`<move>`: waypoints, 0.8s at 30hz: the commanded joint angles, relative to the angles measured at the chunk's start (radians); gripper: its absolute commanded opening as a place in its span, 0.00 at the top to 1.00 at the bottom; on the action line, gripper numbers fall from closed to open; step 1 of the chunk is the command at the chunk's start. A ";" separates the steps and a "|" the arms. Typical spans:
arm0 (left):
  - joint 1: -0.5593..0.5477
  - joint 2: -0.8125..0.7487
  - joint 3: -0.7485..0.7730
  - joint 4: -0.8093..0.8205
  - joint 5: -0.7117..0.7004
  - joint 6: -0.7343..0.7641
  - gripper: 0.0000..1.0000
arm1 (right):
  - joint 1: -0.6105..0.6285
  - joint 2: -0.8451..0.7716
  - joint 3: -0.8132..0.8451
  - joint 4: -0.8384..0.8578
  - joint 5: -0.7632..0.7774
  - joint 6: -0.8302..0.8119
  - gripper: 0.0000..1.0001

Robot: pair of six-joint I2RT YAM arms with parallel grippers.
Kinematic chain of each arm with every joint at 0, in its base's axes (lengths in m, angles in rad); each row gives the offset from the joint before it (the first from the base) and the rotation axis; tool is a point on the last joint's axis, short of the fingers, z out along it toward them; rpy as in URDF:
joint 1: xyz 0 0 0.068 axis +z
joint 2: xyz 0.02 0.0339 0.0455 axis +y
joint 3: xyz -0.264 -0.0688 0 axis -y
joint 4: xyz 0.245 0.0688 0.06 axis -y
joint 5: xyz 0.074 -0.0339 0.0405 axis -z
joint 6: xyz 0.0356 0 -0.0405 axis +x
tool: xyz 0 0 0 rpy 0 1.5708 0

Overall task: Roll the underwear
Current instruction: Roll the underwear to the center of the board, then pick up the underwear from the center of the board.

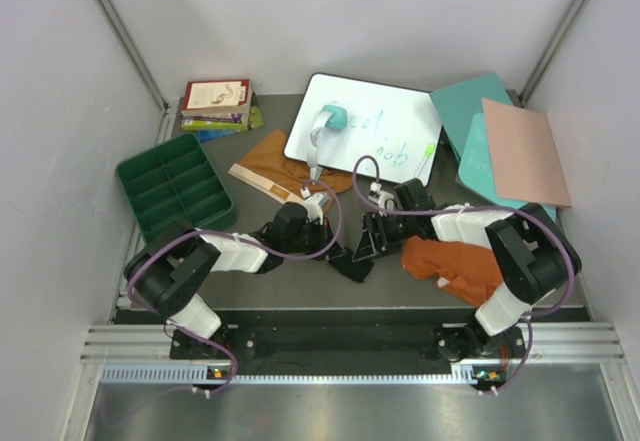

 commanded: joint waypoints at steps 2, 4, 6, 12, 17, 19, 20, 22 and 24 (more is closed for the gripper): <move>-0.011 0.006 -0.015 -0.118 -0.050 0.025 1.00 | 0.040 0.057 -0.029 0.072 -0.013 0.011 0.35; -0.009 0.006 -0.015 -0.116 -0.053 0.023 1.00 | 0.057 0.078 -0.023 0.069 -0.010 0.017 0.48; -0.009 -0.002 -0.017 -0.118 -0.061 0.019 1.00 | 0.060 0.093 -0.017 0.067 -0.013 0.020 0.62; -0.009 -0.034 0.000 -0.148 -0.093 0.003 0.97 | 0.060 0.072 -0.014 0.080 -0.053 0.053 0.97; 0.026 -0.173 0.125 -0.329 -0.226 0.045 0.40 | 0.050 -0.018 0.023 0.081 -0.033 0.138 1.00; 0.050 -0.244 0.158 -0.409 -0.266 0.059 0.29 | 0.034 -0.054 0.035 0.084 -0.027 0.198 1.00; 0.079 -0.319 0.184 -0.429 -0.298 0.069 0.22 | 0.016 -0.092 0.042 0.104 -0.019 0.224 1.00; 0.107 -0.391 0.201 -0.460 -0.315 0.074 0.19 | 0.005 -0.129 0.046 0.148 -0.009 0.299 1.00; 0.138 -0.487 0.204 -0.455 -0.325 0.071 0.18 | 0.004 -0.179 0.060 0.225 0.008 0.383 1.00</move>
